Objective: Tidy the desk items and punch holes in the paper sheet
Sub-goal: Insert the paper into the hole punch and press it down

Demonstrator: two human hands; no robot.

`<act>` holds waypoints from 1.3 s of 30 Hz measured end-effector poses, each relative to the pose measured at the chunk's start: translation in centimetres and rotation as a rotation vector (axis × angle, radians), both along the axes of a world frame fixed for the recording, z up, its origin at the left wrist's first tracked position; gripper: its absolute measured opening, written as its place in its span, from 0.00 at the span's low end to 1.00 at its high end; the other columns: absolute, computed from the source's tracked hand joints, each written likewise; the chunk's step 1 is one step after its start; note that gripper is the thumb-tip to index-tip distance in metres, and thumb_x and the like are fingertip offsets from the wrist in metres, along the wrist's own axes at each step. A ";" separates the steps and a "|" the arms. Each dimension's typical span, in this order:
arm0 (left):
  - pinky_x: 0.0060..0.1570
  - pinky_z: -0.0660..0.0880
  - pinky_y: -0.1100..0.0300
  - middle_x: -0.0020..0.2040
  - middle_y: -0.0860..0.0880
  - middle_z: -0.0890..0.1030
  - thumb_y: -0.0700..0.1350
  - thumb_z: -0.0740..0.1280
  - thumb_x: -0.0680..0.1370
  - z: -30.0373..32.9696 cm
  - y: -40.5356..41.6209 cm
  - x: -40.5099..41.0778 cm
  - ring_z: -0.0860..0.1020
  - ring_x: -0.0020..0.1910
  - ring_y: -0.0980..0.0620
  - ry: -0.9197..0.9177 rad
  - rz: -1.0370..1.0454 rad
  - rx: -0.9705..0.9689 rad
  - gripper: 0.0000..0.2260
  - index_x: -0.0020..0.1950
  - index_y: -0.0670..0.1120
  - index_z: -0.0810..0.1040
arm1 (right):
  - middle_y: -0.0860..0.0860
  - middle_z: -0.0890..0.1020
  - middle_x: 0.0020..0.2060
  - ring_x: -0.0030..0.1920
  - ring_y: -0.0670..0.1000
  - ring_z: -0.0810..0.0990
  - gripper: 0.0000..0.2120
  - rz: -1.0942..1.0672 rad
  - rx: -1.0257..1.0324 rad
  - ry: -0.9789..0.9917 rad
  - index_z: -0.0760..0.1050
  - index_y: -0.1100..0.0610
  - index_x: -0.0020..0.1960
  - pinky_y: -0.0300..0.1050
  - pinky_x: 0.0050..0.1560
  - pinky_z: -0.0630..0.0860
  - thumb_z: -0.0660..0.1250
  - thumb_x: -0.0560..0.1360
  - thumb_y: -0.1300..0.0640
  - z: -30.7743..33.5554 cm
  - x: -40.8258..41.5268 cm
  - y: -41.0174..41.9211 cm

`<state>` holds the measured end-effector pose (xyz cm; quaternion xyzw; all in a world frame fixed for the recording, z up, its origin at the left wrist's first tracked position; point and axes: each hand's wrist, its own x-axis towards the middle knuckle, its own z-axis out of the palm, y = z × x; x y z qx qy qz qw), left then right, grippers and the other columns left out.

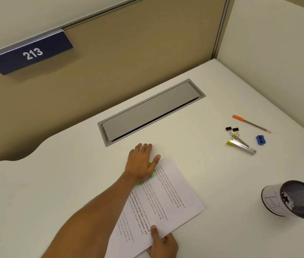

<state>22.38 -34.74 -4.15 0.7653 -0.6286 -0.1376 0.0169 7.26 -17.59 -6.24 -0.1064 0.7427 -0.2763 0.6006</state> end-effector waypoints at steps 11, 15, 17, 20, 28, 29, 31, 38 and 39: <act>0.73 0.63 0.45 0.74 0.43 0.70 0.60 0.48 0.80 -0.2 0.4 0.0 0.62 0.76 0.41 0.124 0.058 -0.024 0.28 0.73 0.44 0.66 | 0.58 0.82 0.26 0.31 0.59 0.83 0.04 0.037 -0.090 0.058 0.84 0.62 0.43 0.64 0.42 0.83 0.75 0.69 0.68 -0.4 0.0 0.5; 0.72 0.63 0.44 0.74 0.42 0.70 0.59 0.49 0.81 -0.4 0.5 0.0 0.62 0.76 0.40 0.138 0.063 -0.036 0.28 0.72 0.44 0.67 | 0.54 0.79 0.22 0.27 0.57 0.80 0.05 0.075 -0.127 0.114 0.85 0.60 0.43 0.63 0.40 0.83 0.76 0.69 0.67 -0.2 0.0 0.5; 0.72 0.64 0.43 0.73 0.43 0.71 0.59 0.50 0.81 -0.5 0.4 0.0 0.62 0.76 0.40 0.155 0.067 -0.035 0.26 0.71 0.43 0.68 | 0.55 0.77 0.19 0.25 0.56 0.77 0.04 0.091 -0.129 0.153 0.85 0.60 0.41 0.64 0.39 0.82 0.77 0.68 0.66 -0.1 0.0 0.5; 0.69 0.66 0.43 0.66 0.44 0.77 0.56 0.54 0.83 -0.6 0.4 0.1 0.63 0.75 0.40 0.201 0.089 -0.055 0.20 0.66 0.42 0.71 | 0.59 0.76 0.20 0.24 0.56 0.75 0.04 0.106 -0.127 0.195 0.85 0.59 0.40 0.64 0.37 0.82 0.78 0.67 0.65 0.1 0.1 0.5; 0.62 0.73 0.46 0.62 0.44 0.80 0.52 0.55 0.84 -0.2 -0.2 1.0 0.70 0.70 0.43 0.218 0.122 -0.065 0.18 0.59 0.41 0.76 | 0.58 0.82 0.24 0.24 0.55 0.78 0.05 0.052 -0.159 0.126 0.84 0.60 0.42 0.59 0.37 0.83 0.76 0.69 0.68 -0.1 -0.3 0.0; 0.57 0.74 0.48 0.58 0.45 0.81 0.51 0.55 0.84 -0.2 -0.5 1.3 0.73 0.64 0.44 0.199 0.115 -0.086 0.15 0.56 0.42 0.76 | 0.58 0.83 0.26 0.23 0.53 0.78 0.04 0.035 -0.175 0.111 0.84 0.63 0.42 0.53 0.35 0.83 0.75 0.69 0.69 -0.2 -0.3 0.0; 0.52 0.72 0.50 0.54 0.47 0.79 0.49 0.56 0.84 -0.2 -1.1 1.6 0.74 0.58 0.45 0.160 0.083 -0.100 0.12 0.53 0.44 0.75 | 0.59 0.82 0.26 0.19 0.47 0.74 0.05 0.009 -0.214 0.091 0.84 0.67 0.43 0.38 0.25 0.76 0.74 0.68 0.73 -0.4 -0.3 0.0; 0.57 0.69 0.50 0.59 0.47 0.74 0.50 0.56 0.83 -1.4 -1.5 1.7 0.70 0.58 0.46 0.084 0.023 -0.102 0.12 0.58 0.44 0.73 | 0.60 0.83 0.27 0.28 0.57 0.81 0.05 0.069 -0.169 0.105 0.84 0.63 0.43 0.63 0.39 0.82 0.75 0.69 0.70 -0.2 -0.5 -0.2; 0.57 0.68 0.50 0.60 0.47 0.74 0.50 0.55 0.83 -1.5 -1.5 1.8 0.70 0.58 0.46 0.079 0.019 -0.104 0.12 0.59 0.45 0.73 | 0.60 0.83 0.27 0.28 0.57 0.81 0.05 0.071 -0.171 0.103 0.84 0.62 0.43 0.64 0.38 0.82 0.75 0.69 0.70 -0.2 -0.6 -0.2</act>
